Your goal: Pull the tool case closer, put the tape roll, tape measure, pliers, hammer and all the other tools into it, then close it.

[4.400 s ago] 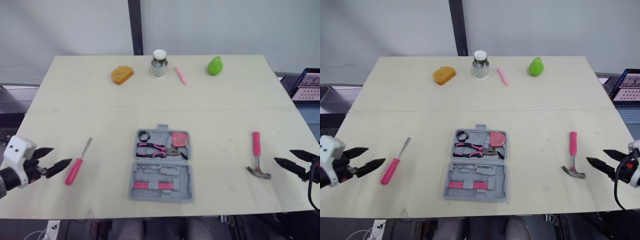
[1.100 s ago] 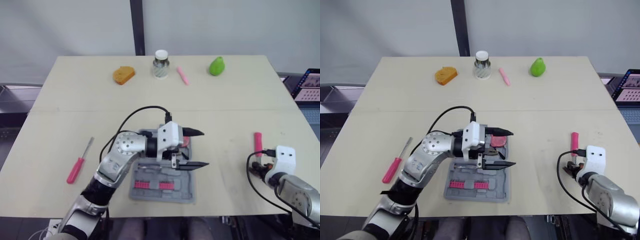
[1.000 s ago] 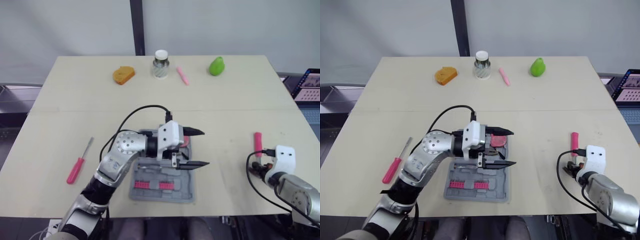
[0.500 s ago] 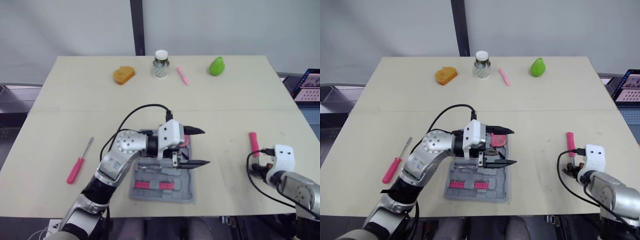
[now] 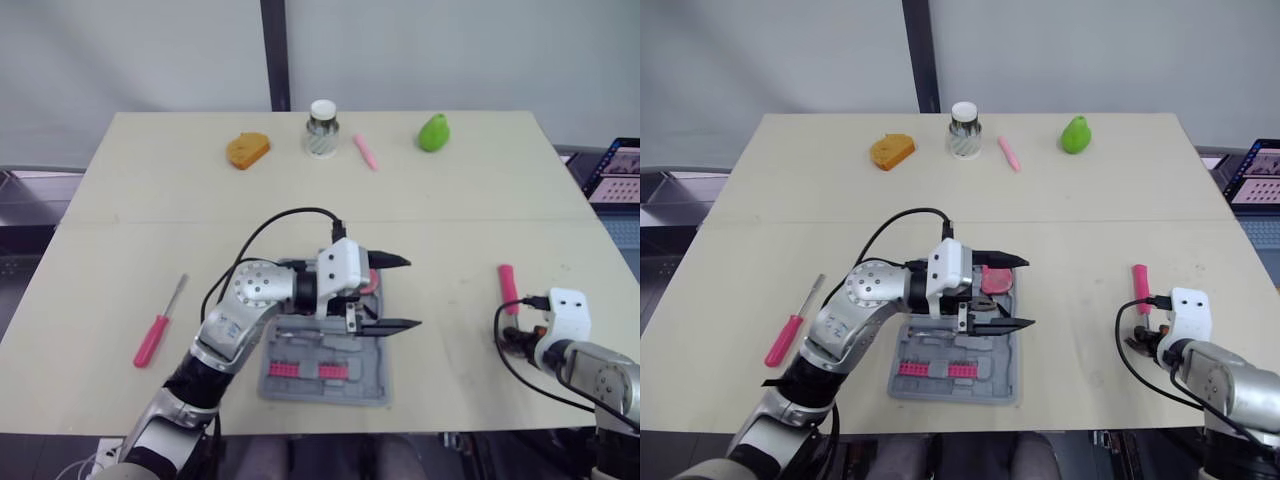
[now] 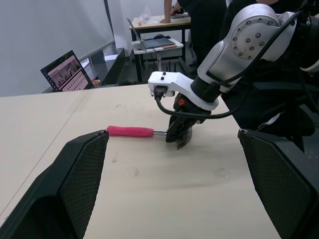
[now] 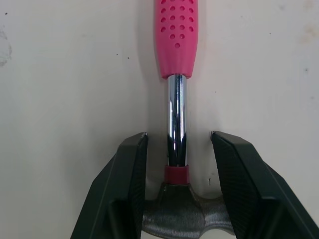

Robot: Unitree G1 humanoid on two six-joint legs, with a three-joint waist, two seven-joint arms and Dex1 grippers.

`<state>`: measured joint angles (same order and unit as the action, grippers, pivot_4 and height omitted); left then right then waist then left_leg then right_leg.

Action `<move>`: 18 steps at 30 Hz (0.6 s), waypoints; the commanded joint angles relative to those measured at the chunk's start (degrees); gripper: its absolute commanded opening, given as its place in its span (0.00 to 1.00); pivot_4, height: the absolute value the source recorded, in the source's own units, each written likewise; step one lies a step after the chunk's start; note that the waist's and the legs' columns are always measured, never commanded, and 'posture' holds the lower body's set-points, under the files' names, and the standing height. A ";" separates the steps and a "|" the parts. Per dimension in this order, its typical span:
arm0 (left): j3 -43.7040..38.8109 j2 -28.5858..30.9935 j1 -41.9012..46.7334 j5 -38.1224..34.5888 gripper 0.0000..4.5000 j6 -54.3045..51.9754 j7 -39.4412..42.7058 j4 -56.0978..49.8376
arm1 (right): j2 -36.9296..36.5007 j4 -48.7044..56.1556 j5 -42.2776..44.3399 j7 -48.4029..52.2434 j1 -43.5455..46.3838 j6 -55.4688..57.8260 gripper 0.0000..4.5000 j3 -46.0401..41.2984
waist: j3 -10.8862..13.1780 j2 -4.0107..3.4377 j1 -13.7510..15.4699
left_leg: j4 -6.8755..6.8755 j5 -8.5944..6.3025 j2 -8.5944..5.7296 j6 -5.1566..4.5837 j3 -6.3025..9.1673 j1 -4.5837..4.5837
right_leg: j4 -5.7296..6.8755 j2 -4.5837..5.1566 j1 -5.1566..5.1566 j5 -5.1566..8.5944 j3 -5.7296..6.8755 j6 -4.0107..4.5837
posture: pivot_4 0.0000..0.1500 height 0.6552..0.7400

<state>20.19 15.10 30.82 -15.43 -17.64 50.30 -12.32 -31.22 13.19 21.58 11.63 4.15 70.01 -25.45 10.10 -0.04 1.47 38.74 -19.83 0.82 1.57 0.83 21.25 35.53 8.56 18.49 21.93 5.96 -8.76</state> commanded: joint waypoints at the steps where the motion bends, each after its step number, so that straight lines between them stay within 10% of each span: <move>1: -0.16 -0.49 0.73 -0.11 1.00 0.36 -0.14 -0.60 | 0.17 -1.36 0.18 1.35 -1.79 1.47 0.18 1.36 | 0.00 0.01 0.06 | 0.00 0.00 0.00 0.00 0.01 0.00 | 0.00 0.00 0.00 0.00 0.00 0.00 | 1.00 1.00; 3: -0.27 -0.39 0.69 -0.03 1.00 0.51 -0.10 -0.32 | -0.09 -1.30 0.17 1.84 -1.87 0.85 0.02 1.59 | -0.04 0.07 0.08 | 0.02 0.00 -0.01 0.00 0.02 0.00 | -0.01 0.00 -0.02 0.00 0.01 0.00 | 1.00 1.00; 18: -14.23 14.71 -16.93 -2.85 1.00 -0.22 -0.05 -10.26 | -21.07 11.32 4.47 21.56 4.29 -5.17 0.02 14.80 | 0.29 -0.48 -1.23 | -0.18 0.00 0.05 0.00 -0.08 0.00 | -0.07 -0.02 0.13 0.00 -0.05 0.00 | 1.00 1.00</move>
<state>9.68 28.02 16.22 -16.44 -18.12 50.04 -18.19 -49.96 19.37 24.27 29.24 6.13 66.19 -11.88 10.39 -0.53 0.24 38.51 -19.82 0.87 1.57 0.75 21.26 35.44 8.54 18.62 21.93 5.91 -8.75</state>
